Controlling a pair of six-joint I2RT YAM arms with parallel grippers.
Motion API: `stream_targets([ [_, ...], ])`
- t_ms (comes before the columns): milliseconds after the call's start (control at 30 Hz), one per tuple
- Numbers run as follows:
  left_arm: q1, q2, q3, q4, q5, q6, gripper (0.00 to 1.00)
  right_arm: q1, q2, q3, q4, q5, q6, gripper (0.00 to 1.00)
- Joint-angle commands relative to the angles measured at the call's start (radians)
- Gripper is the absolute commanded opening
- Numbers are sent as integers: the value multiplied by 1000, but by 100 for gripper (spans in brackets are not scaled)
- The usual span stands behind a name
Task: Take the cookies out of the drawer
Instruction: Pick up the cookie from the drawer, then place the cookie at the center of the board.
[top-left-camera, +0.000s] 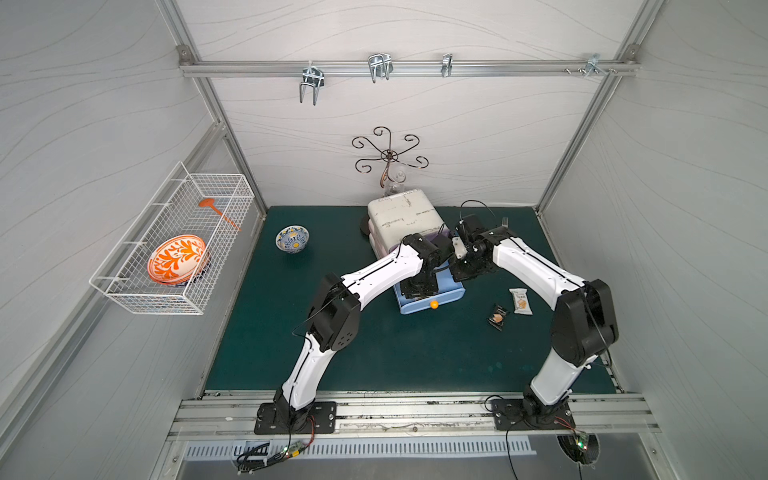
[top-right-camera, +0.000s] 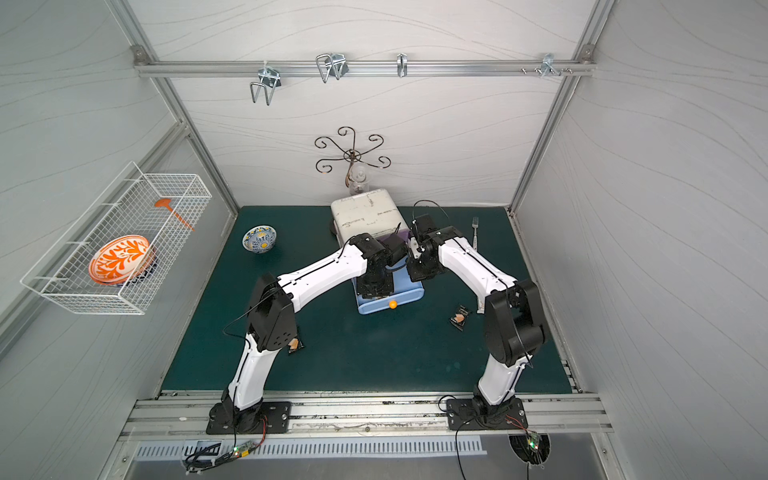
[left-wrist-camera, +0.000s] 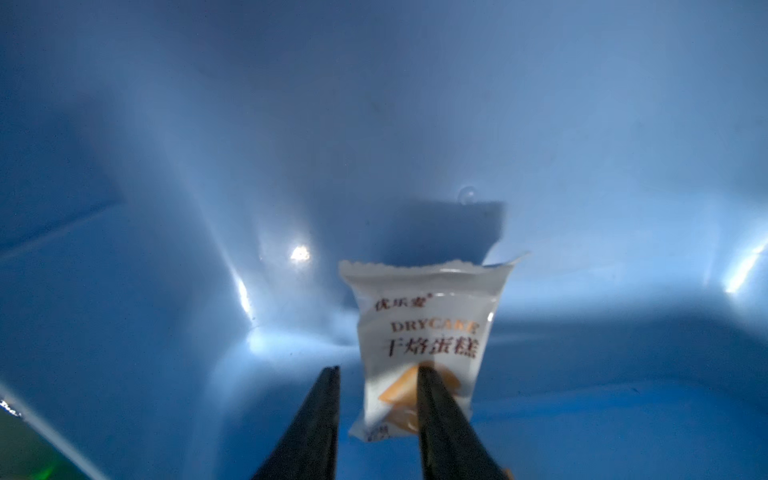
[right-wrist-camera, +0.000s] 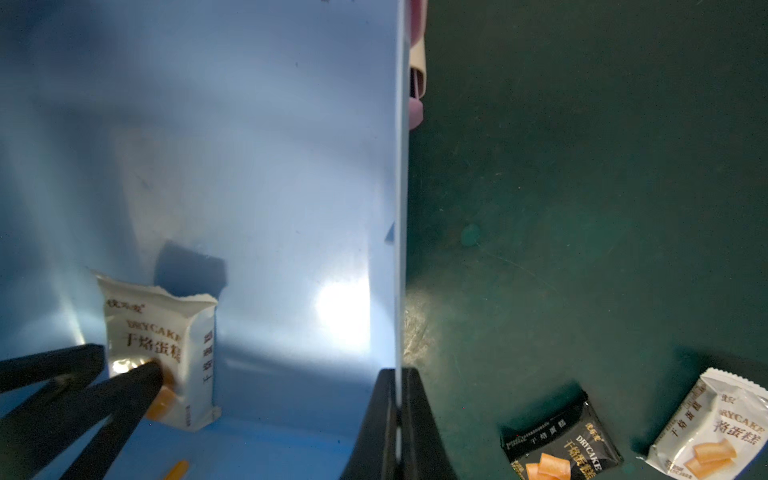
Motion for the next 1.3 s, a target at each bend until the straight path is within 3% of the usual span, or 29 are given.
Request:
stream_targets([
  [0,12,38,-8,60,4,38,26,10,-3,19,31,-56,17,0],
  [167,20,36,-5,67,11,58,1,11,-3,19,34,-54,18,0],
  [633,27,-39,89,23,-25,143,0,11,-6,17,29,-44,17,0],
  [1267,65,-282,131,-57,21,195,0,11,0,37,14,-29,13,0],
])
